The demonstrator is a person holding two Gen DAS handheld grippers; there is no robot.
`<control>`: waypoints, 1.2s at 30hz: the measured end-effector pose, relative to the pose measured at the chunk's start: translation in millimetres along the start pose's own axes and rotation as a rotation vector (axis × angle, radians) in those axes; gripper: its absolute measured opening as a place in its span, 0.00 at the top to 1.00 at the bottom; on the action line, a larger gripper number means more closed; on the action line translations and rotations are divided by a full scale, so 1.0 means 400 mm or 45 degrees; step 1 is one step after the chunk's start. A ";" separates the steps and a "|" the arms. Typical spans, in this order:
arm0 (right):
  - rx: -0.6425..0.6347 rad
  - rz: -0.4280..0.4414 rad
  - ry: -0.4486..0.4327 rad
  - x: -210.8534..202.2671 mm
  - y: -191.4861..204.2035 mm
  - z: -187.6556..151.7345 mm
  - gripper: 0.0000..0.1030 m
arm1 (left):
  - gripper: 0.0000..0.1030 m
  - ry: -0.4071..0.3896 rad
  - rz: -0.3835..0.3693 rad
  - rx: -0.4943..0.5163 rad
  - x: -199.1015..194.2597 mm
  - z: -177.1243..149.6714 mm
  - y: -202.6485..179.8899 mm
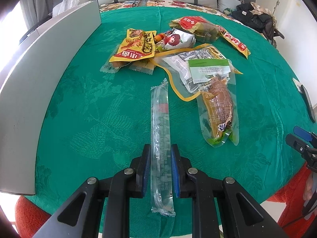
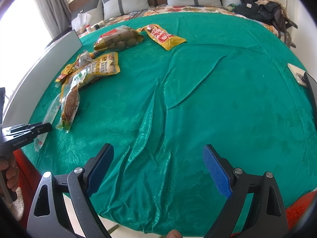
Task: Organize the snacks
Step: 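Lift the tube with the left tool while the right tool grasps the brown meat packet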
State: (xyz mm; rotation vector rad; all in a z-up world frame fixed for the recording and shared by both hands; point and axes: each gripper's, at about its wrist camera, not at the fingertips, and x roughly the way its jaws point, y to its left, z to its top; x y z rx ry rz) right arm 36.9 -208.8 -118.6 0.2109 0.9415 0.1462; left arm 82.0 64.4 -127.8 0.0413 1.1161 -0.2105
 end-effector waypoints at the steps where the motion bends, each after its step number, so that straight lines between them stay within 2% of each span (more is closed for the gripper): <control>1: 0.001 0.001 0.001 0.001 0.000 0.000 0.10 | 0.82 0.000 -0.002 -0.004 0.000 0.000 0.002; 15: -0.008 0.025 -0.020 -0.008 0.000 0.000 0.10 | 0.82 -0.004 -0.051 -0.077 -0.008 0.001 0.027; 21: 0.033 0.220 -0.009 -0.015 0.027 0.010 0.10 | 0.82 -0.035 -0.075 -0.114 -0.025 -0.003 0.049; 24: 0.041 0.329 0.017 -0.002 0.091 0.042 0.10 | 0.82 -0.056 -0.081 -0.119 -0.036 -0.001 0.058; 26: -0.008 0.363 0.034 0.016 0.158 0.073 0.11 | 0.82 -0.069 -0.085 -0.124 -0.044 -0.001 0.068; 29: -0.091 0.345 0.061 0.070 0.267 0.118 0.12 | 0.82 -0.069 -0.085 -0.144 -0.044 -0.004 0.084; 32: -0.068 0.322 0.135 0.144 0.341 0.151 0.13 | 0.82 -0.057 -0.073 -0.150 -0.036 -0.013 0.096; 36: -0.115 0.172 0.185 0.211 0.413 0.168 0.13 | 0.82 -0.038 -0.015 -0.078 -0.020 -0.021 0.080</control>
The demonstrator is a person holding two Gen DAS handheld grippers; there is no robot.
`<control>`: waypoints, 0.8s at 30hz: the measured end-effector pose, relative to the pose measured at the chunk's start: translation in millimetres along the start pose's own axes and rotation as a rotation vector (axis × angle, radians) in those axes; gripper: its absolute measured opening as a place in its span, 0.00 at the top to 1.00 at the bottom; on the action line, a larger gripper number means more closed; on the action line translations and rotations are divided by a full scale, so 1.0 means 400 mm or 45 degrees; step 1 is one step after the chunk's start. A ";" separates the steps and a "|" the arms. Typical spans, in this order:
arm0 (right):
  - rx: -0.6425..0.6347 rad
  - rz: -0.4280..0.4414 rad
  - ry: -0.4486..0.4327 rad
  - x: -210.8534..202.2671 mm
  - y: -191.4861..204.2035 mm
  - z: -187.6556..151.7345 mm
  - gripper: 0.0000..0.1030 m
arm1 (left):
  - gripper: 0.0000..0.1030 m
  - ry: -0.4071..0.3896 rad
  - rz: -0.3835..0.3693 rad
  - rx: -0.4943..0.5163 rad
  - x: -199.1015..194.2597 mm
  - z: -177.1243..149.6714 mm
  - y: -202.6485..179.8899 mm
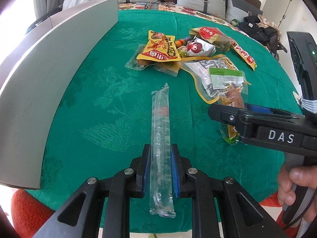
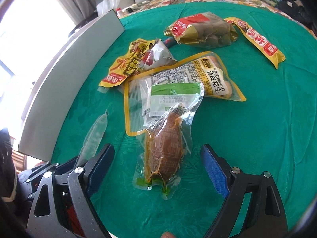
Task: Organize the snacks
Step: 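Lift the tube with the left tool while the right tool grasps the brown meat packet, then carry both packets over the white box and open both tools to drop them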
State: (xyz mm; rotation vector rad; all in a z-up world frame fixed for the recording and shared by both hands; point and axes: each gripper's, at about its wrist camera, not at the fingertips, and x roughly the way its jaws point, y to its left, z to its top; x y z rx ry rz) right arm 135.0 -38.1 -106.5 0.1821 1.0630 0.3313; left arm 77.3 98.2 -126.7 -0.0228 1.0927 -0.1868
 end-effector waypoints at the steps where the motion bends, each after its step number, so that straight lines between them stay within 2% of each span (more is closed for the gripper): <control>1: -0.038 -0.058 -0.003 0.005 0.016 0.002 0.18 | 0.81 0.006 0.014 0.018 0.006 -0.001 -0.005; 2: -0.077 -0.118 0.001 0.009 0.030 0.003 0.27 | 0.81 -0.004 0.026 0.036 0.007 -0.001 -0.010; 3: -0.111 -0.165 0.001 0.009 0.041 0.004 0.41 | 0.81 -0.007 0.039 0.051 0.009 0.000 -0.013; 7: -0.107 -0.157 0.022 -0.001 0.024 -0.005 0.49 | 0.80 -0.016 0.048 0.064 0.019 0.012 -0.019; 11: 0.011 -0.062 -0.009 -0.055 -0.031 -0.038 0.50 | 0.83 -0.024 0.018 0.043 0.019 0.016 -0.010; 13: 0.082 0.024 -0.040 -0.086 -0.068 -0.058 0.50 | 0.83 -0.025 -0.007 0.027 0.015 0.014 -0.004; 16: 0.180 0.140 -0.092 -0.130 -0.121 -0.078 0.50 | 0.83 -0.044 -0.085 -0.024 -0.006 0.013 0.006; 21: 0.268 0.198 -0.191 -0.187 -0.197 -0.099 0.50 | 0.83 -0.113 -0.196 -0.071 -0.071 0.029 0.006; 24: 0.340 0.304 -0.234 -0.212 -0.224 -0.105 0.50 | 0.83 -0.144 -0.251 -0.088 -0.112 0.036 0.008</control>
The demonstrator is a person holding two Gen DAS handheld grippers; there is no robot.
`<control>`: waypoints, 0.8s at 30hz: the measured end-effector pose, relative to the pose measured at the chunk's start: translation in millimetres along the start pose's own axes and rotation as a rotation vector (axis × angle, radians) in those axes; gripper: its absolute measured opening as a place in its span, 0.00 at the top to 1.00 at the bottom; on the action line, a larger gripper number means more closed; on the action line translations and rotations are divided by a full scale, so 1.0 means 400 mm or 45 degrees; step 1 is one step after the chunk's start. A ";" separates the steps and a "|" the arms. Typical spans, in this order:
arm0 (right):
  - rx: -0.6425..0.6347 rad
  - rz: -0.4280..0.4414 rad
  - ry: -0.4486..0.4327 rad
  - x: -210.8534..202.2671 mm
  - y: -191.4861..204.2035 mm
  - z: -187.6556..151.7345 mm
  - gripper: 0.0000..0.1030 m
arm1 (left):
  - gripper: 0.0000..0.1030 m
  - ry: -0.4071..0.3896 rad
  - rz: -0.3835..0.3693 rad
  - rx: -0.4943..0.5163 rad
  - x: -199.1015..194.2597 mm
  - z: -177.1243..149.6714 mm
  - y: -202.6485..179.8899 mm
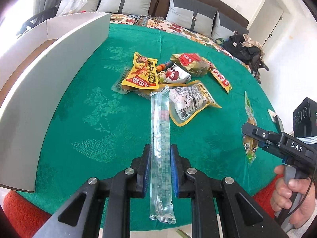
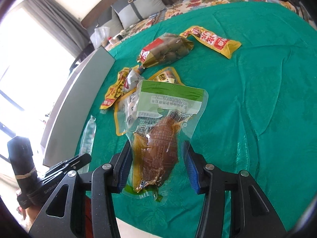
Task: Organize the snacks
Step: 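Carry both packets over the white box and open both tools to drop them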
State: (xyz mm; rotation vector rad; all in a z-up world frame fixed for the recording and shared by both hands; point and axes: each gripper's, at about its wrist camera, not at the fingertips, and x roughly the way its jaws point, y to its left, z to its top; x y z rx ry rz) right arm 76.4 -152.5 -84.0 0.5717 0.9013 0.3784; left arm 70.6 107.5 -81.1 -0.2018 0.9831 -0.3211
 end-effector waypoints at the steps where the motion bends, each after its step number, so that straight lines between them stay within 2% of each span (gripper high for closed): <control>1: 0.024 0.063 -0.023 -0.017 0.000 -0.007 0.50 | 0.83 -0.008 -0.014 -0.005 -0.014 0.003 -0.001; 5: 0.036 0.271 -0.070 -0.040 0.061 0.015 0.50 | 0.83 -0.056 -0.059 -0.035 -0.077 0.017 0.010; 9: -0.021 0.338 -0.041 -0.039 0.155 0.027 0.50 | 0.83 -0.139 -0.097 -0.101 -0.164 0.053 0.060; 13: -0.106 0.430 0.017 -0.008 0.300 0.065 0.50 | 0.83 -0.253 -0.074 -0.202 -0.272 0.115 0.177; 16: -0.261 0.493 0.053 0.033 0.466 0.107 0.49 | 0.83 -0.330 0.038 -0.267 -0.342 0.155 0.296; 18: -0.358 0.523 0.081 0.073 0.577 0.126 0.49 | 0.83 -0.343 0.112 -0.328 -0.364 0.166 0.382; 21: -0.503 0.524 0.117 0.161 0.724 0.136 0.49 | 0.83 -0.325 0.258 -0.359 -0.368 0.167 0.485; 23: -0.562 0.513 0.140 0.224 0.809 0.132 0.48 | 0.82 -0.278 0.358 -0.350 -0.351 0.162 0.537; 24: -0.580 0.486 0.155 0.259 0.842 0.128 0.44 | 0.78 -0.247 0.429 -0.352 -0.338 0.157 0.558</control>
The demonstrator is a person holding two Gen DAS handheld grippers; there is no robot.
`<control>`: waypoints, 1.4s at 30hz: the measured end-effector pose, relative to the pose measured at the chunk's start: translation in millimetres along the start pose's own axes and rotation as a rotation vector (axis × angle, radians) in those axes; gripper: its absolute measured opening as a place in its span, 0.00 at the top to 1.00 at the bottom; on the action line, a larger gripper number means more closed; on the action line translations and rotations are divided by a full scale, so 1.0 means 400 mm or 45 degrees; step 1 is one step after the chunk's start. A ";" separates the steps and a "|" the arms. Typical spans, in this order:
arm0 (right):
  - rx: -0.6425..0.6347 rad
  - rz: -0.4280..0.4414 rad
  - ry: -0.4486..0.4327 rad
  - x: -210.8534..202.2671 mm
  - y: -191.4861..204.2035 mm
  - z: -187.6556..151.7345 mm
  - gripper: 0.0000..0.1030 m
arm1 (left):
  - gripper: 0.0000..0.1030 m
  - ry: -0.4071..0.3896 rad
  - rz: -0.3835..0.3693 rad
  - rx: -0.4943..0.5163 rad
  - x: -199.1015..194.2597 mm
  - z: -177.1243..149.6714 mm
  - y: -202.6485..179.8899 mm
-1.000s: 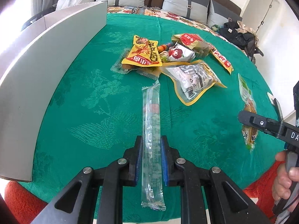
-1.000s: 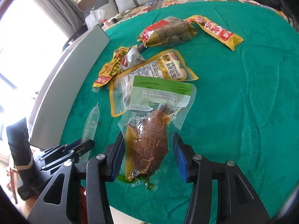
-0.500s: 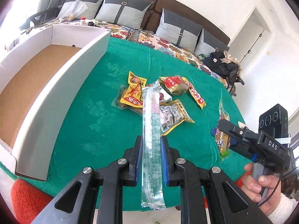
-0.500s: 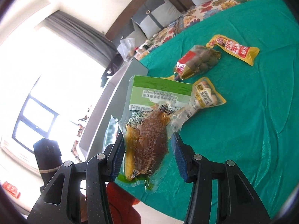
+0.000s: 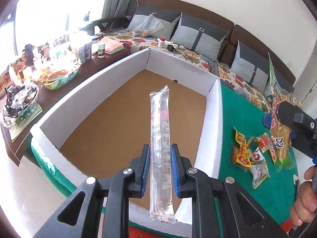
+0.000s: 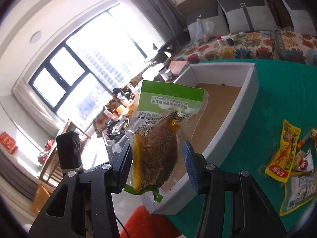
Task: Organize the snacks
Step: 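Carry both packets over the white box and open both tools to drop them, then move the left tool back over the snack pile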
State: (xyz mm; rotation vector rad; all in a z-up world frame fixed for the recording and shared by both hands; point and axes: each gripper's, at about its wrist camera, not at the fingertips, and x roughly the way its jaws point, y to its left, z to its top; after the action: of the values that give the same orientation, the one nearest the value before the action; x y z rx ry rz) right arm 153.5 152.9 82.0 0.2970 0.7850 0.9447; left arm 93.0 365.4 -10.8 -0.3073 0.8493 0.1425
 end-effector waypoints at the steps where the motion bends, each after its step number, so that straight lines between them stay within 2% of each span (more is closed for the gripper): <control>1: 0.002 -0.031 0.036 0.042 0.003 0.007 0.37 | 0.64 0.021 0.062 0.005 0.013 -0.003 0.021; 2: 0.016 -0.039 0.076 0.072 0.007 0.010 0.34 | 0.52 0.032 0.112 0.006 0.023 -0.008 0.040; 3: 0.038 -0.023 0.105 0.085 0.004 0.003 0.31 | 0.32 0.021 0.146 0.004 0.023 -0.016 0.052; 4: 0.063 -0.023 0.121 0.083 -0.007 -0.006 0.31 | 0.27 -0.010 0.164 -0.004 0.015 -0.026 0.060; 7: 0.086 -0.049 0.103 0.028 -0.066 -0.048 0.30 | 0.27 -0.081 0.151 -0.018 -0.017 -0.057 0.067; 10: 0.066 -0.182 0.098 -0.062 -0.144 -0.136 0.29 | 0.27 -0.148 0.116 0.028 -0.039 -0.072 0.023; 12: 0.064 -0.330 0.116 -0.130 -0.232 -0.222 0.29 | 0.27 -0.167 0.067 0.102 -0.040 -0.063 -0.037; 16: -0.025 -0.748 0.186 -0.268 -0.423 -0.391 0.29 | 0.27 -0.184 0.030 0.261 -0.002 -0.051 -0.163; 18: -0.014 -0.901 0.172 -0.357 -0.508 -0.454 0.29 | 0.26 -0.171 0.090 0.359 0.041 -0.053 -0.225; 21: 0.057 -1.071 0.080 -0.484 -0.604 -0.512 0.29 | 0.25 -0.083 0.226 0.487 0.122 -0.063 -0.290; 23: 0.107 -1.152 0.016 -0.549 -0.646 -0.539 0.29 | 0.25 -0.097 0.249 0.495 0.121 -0.065 -0.320; 28: 0.222 -1.219 -0.058 -0.625 -0.710 -0.526 0.29 | 0.25 -0.040 0.301 0.556 0.126 -0.107 -0.375; 32: 0.242 -1.250 -0.109 -0.630 -0.736 -0.494 0.26 | 0.25 -0.021 0.320 0.599 0.125 -0.150 -0.406; 34: 0.273 -1.242 -0.099 -0.619 -0.755 -0.492 0.25 | 0.24 -0.019 0.333 0.632 0.130 -0.159 -0.423; 35: 0.291 -1.236 -0.081 -0.613 -0.768 -0.492 0.25 | 0.24 -0.060 0.361 0.633 0.119 -0.158 -0.431; 38: 0.312 -1.231 -0.035 -0.607 -0.789 -0.501 0.25 | 0.24 -0.311 0.459 0.594 0.035 -0.154 -0.459; 40: 0.312 -1.235 -0.023 -0.608 -0.793 -0.502 0.25 | 0.15 -0.436 0.438 0.552 -0.023 -0.156 -0.486; 42: 0.311 -1.240 -0.011 -0.609 -0.797 -0.504 0.25 | 0.05 -0.495 0.359 0.516 -0.062 -0.167 -0.521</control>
State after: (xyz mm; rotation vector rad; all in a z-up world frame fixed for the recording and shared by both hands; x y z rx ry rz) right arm 121.1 -247.8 -117.9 0.0965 0.9005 -0.0688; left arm 80.1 146.7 10.3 0.2192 0.5137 0.2771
